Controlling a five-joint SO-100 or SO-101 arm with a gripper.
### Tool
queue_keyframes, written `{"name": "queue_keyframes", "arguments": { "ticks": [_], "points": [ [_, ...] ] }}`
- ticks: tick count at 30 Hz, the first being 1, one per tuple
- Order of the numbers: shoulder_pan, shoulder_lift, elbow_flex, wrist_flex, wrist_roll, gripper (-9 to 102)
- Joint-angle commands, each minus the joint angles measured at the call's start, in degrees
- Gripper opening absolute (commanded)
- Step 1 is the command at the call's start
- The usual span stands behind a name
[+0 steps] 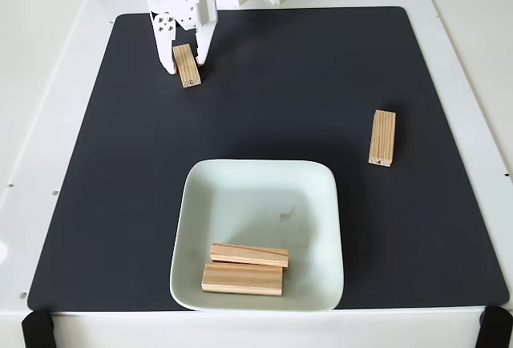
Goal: Pick up the wooden block and place them on the plate.
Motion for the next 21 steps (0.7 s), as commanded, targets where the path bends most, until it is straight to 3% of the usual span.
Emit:
{"name": "queue_keyframes", "arguments": {
  "ticks": [1, 7, 13, 16, 21],
  "points": [
    [-0.62, 0.0, 0.26, 0.0, -1.05, 1],
    [-1.14, 1.85, -1.05, 0.0, -1.05, 0],
    [-9.49, 15.03, -6.86, -0.35, -5.98, 0],
    [-14.94, 20.13, -8.79, -4.22, -12.48, 0],
    [-20.57, 16.08, -10.28, -17.93, -24.35, 0]
  ]
}}
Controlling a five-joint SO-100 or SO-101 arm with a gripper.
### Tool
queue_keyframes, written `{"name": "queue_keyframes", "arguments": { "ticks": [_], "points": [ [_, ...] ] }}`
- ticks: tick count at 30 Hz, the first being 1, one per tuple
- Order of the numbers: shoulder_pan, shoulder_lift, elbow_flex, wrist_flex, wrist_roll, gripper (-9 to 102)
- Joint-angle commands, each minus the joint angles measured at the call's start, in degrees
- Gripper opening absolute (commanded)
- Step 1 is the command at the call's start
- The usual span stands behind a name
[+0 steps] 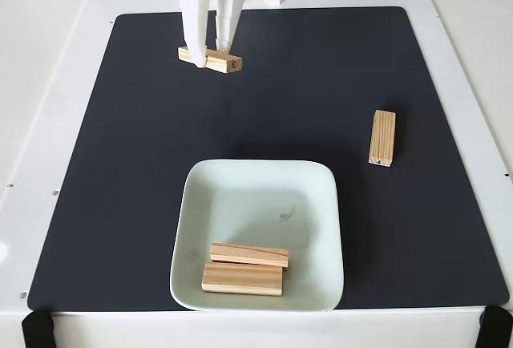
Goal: Pick up the wooden block and place them on the plate.
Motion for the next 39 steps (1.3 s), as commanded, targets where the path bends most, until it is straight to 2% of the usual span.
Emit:
{"name": "queue_keyframes", "arguments": {
  "ticks": [1, 4, 7, 11, 17, 39],
  "points": [
    [-2.55, -4.13, -4.57, -9.93, -9.84, 0],
    [-3.96, -14.33, -12.57, -16.7, -18.98, 0],
    [-5.8, -24.79, -23.73, -19.42, -23.99, 0],
    [-8.88, -35.16, -38.14, -18.98, -25.22, 0],
    [-11.34, -44.82, -50.98, -18.98, -25.66, 0],
    [-7.56, -60.73, -66.71, -18.98, -25.75, 0]
  ]
}}
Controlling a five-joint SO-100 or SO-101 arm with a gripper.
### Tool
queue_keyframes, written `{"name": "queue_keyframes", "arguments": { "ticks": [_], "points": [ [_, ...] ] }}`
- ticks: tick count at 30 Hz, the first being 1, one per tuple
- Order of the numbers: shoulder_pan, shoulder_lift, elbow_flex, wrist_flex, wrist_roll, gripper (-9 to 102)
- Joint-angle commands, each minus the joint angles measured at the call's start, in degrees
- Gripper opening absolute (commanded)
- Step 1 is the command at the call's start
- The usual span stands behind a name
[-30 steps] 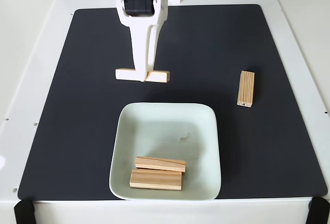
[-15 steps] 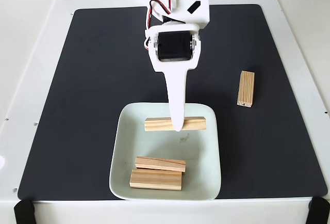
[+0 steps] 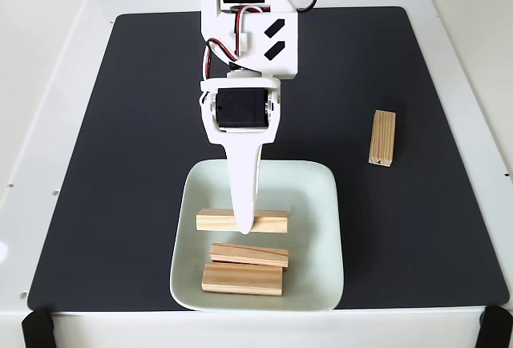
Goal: Pick up the wooden block and place them on the plate.
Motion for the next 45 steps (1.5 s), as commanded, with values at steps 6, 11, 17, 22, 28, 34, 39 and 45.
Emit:
{"name": "queue_keyframes", "arguments": {
  "ticks": [6, 11, 17, 22, 28, 34, 39, 45],
  "points": [
    [0.44, 0.0, -3.78, -1.14, -0.53, 0],
    [0.35, 0.35, -2.99, -1.14, -0.53, 12],
    [0.09, 0.79, -2.9, -1.14, -0.53, 40],
    [0.0, 0.97, -2.9, -1.14, -0.53, 43],
    [-0.18, 3.08, -2.72, -1.05, -0.44, 43],
    [-3.43, 15.64, 6.94, 5.01, -0.09, 24],
    [-6.5, 28.92, 20.65, 10.2, 0.26, -1],
    [-9.05, 45.18, 40.61, 14.59, -2.72, 0]
  ]
}}
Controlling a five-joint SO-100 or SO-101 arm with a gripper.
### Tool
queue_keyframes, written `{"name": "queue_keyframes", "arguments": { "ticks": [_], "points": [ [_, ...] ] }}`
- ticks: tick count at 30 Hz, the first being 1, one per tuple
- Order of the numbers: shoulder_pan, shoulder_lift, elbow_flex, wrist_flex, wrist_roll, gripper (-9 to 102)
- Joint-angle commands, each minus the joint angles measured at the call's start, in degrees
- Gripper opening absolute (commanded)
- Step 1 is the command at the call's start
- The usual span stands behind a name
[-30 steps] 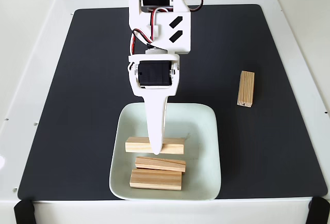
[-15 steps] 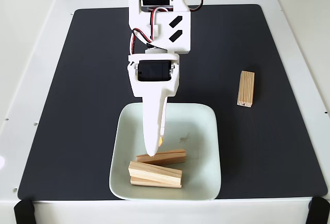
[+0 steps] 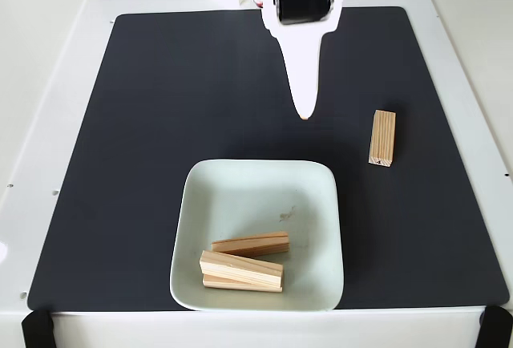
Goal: Pick up the wooden block and place them on the plate.
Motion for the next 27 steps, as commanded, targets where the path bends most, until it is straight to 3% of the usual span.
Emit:
{"name": "queue_keyframes", "arguments": {
  "ticks": [1, 7, 12, 20, 27],
  "points": [
    [-1.58, 11.43, 10.63, 2.11, -5.45, 0],
    [-3.08, 24.43, 29.18, 1.93, -20.48, -1],
    [-4.39, 27.95, 31.2, 2.11, -30.94, -1],
    [-8.35, 14.59, 10.63, 4.04, -48.78, 0],
    [-11.95, -8.7, -15.91, 21.36, -49.75, 0]
  ]
}}
